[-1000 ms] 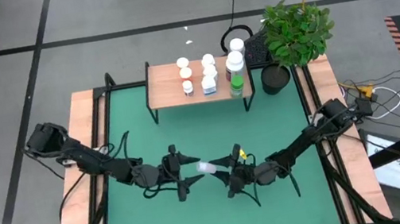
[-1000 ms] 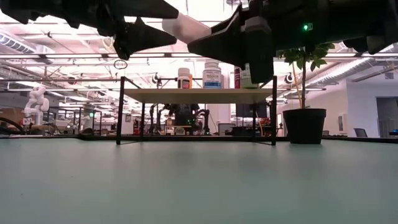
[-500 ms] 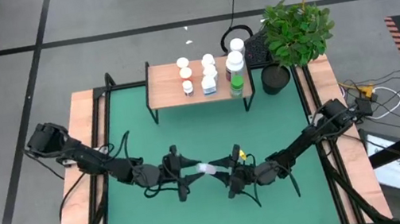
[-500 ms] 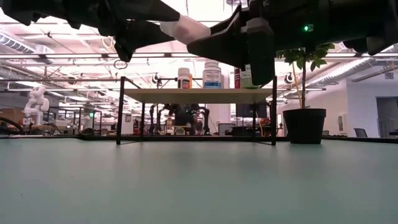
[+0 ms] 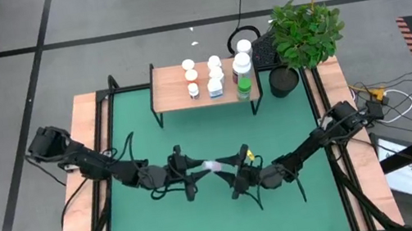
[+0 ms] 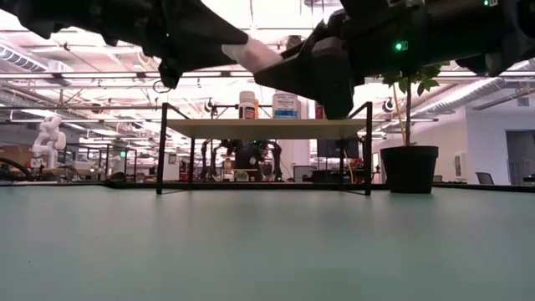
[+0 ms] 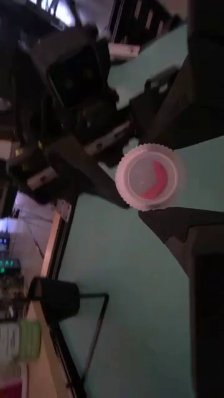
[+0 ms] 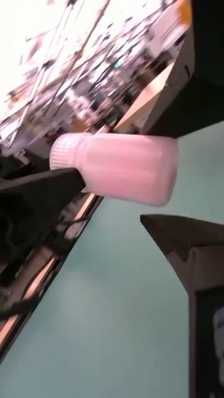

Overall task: Pick and place medicine bottles onto shelf by color
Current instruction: Put the small transparent pill bottle on the shelf, then return to Home Position

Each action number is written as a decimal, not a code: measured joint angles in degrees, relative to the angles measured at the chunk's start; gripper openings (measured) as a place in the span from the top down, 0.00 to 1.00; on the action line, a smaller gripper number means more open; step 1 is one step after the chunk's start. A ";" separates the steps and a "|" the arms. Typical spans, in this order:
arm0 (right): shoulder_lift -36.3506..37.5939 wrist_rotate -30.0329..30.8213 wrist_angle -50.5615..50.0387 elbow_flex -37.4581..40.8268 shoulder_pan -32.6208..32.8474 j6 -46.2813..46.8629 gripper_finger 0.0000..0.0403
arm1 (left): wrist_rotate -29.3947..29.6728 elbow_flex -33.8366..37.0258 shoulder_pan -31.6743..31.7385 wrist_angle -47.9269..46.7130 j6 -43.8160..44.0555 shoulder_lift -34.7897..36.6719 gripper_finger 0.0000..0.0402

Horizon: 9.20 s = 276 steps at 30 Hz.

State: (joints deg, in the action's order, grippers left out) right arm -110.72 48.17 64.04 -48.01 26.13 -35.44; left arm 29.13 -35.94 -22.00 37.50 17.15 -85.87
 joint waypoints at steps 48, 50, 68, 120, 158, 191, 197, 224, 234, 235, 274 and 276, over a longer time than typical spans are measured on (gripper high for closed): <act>12.28 -18.41 -39.55 4.46 -7.46 48.09 0.17 | -9.54 -35.05 42.19 -75.35 -2.76 8.61 0.66; 12.28 -18.43 -40.01 4.46 -7.15 49.39 0.17 | -10.22 -34.91 44.53 -75.21 -3.52 7.29 0.66; 12.22 -18.27 -38.21 8.05 -3.41 55.99 0.17 | -14.75 -35.14 49.48 -70.60 -5.20 0.68 0.65; 65.91 -22.54 -10.87 44.08 -9.32 36.47 0.83 | -15.75 29.66 18.98 6.42 -22.45 39.14 0.64; 83.14 -27.42 -29.61 46.64 -10.03 36.19 0.99 | -15.64 29.70 16.97 -29.00 -30.15 70.68 0.99; 83.12 -27.35 -29.75 46.69 -10.03 37.37 0.99 | -14.06 34.21 16.99 -29.12 -32.25 76.36 0.97; 83.10 -27.35 -30.06 46.70 -10.03 37.37 0.99 | -14.06 34.18 16.99 -32.76 -32.09 81.01 0.98; 83.10 -27.24 -30.09 46.73 -10.03 35.90 0.99 | -16.27 33.89 16.99 -38.64 -30.68 85.73 0.98; 85.67 -25.73 -30.54 46.73 -10.01 33.04 0.99 | -19.14 35.19 16.98 -35.42 -29.49 85.73 0.97; 86.41 -25.75 -31.22 46.73 -10.01 32.53 0.99 | -19.15 35.19 16.99 -35.42 -29.48 85.73 0.98; 110.55 -33.01 -57.46 46.71 -10.05 32.17 0.99 | -20.18 35.32 16.99 -35.70 -28.81 85.51 0.99; 110.55 -34.06 -57.44 46.71 -10.03 31.88 0.99 | -20.18 35.32 16.99 -35.70 -28.84 85.51 0.99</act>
State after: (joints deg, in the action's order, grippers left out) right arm -0.16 14.11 6.60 -1.30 16.10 -3.56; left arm 8.95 -0.62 -5.02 1.80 -11.68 -0.36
